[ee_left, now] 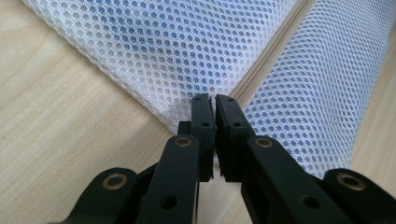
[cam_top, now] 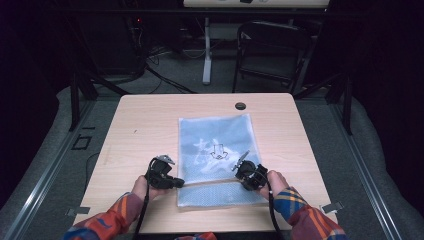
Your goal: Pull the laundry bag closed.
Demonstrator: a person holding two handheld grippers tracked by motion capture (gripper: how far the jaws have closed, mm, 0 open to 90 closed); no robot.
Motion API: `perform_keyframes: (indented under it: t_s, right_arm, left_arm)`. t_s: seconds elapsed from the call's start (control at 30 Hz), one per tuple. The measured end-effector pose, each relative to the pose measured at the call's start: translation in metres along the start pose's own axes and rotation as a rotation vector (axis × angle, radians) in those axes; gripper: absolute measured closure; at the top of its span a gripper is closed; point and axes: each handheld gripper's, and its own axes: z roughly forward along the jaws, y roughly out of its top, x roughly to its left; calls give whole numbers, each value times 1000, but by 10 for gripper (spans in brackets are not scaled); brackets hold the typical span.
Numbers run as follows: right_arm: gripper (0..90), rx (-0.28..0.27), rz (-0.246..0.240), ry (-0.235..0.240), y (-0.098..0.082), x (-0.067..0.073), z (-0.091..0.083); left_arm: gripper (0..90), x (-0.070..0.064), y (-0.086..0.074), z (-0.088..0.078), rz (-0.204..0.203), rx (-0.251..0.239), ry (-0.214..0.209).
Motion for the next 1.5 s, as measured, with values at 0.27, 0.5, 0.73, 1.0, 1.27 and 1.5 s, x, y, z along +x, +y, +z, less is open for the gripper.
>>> perform_keyframes:
  t_s: [0.27, 0.5, 0.73, 1.0, 1.27, 1.5]
  right_arm:
    - [900, -3, 24, -47, -6, -5, -1]
    - [826, -43, 56, -13, -22, -19, -4]
    - [701, -99, -68, 42, -8, -5, -2]
    - [726, -88, -88, 60, 0, -6, 10]
    - [786, -102, -108, 74, -3, -4, 5]
    - [809, -93, -124, 71, -1, -2, 8]
  left_arm:
    - [865, 0, 0, 0, -2, 0, 0]
    - [865, 0, 0, 0, 0, 4, 0]
    - [864, 0, 0, 0, 1, 4, 2]
    - [863, 0, 1, 0, 2, 6, 0]
    - [863, 0, 1, 0, 2, 6, 0]
    - [863, 0, 0, 0, 1, 6, 0]
